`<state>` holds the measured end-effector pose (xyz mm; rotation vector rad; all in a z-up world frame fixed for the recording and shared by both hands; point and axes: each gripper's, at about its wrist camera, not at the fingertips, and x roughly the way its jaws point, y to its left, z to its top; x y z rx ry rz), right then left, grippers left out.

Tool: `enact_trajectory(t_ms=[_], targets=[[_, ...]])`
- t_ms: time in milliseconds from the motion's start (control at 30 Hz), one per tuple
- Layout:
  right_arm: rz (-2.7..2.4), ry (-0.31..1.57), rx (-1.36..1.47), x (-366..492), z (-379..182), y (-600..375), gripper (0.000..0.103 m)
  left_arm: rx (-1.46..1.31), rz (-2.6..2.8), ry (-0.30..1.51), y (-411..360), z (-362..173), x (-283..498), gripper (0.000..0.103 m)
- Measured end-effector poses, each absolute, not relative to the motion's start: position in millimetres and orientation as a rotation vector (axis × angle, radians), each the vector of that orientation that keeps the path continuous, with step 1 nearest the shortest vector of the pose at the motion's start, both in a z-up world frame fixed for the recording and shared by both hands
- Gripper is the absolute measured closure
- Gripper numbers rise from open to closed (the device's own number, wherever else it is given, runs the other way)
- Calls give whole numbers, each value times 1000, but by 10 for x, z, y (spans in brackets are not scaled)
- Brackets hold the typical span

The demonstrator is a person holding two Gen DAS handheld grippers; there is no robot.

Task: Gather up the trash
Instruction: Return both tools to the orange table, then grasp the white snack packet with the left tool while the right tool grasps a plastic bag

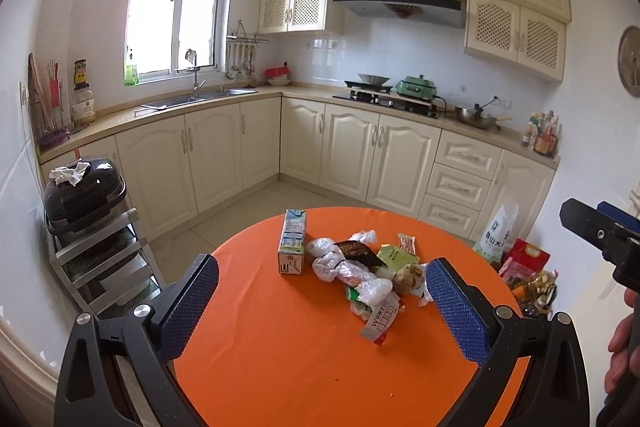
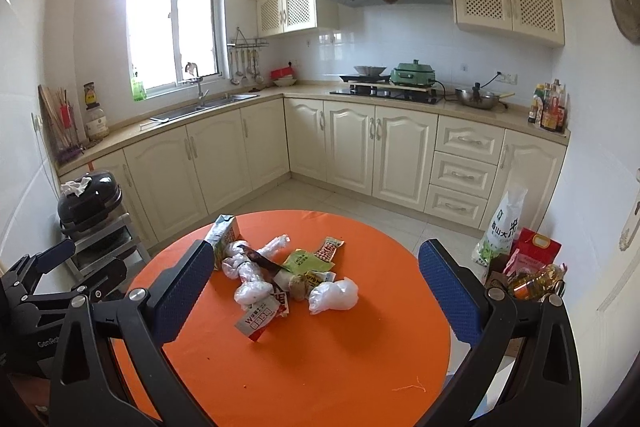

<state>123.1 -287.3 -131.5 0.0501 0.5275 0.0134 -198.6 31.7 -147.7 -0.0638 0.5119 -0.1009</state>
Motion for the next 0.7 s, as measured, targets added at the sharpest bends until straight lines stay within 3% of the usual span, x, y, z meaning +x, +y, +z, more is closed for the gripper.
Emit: enact_trajectory(t_ms=[433, 700], targets=[[15, 699, 85, 1670, -1967, -3225, 0, 12, -151, 683, -342, -1504, -589, 1], [11, 814, 116, 2006, -2452, -3331, 0, 71, -180, 812, -473, -1868, 332, 1]])
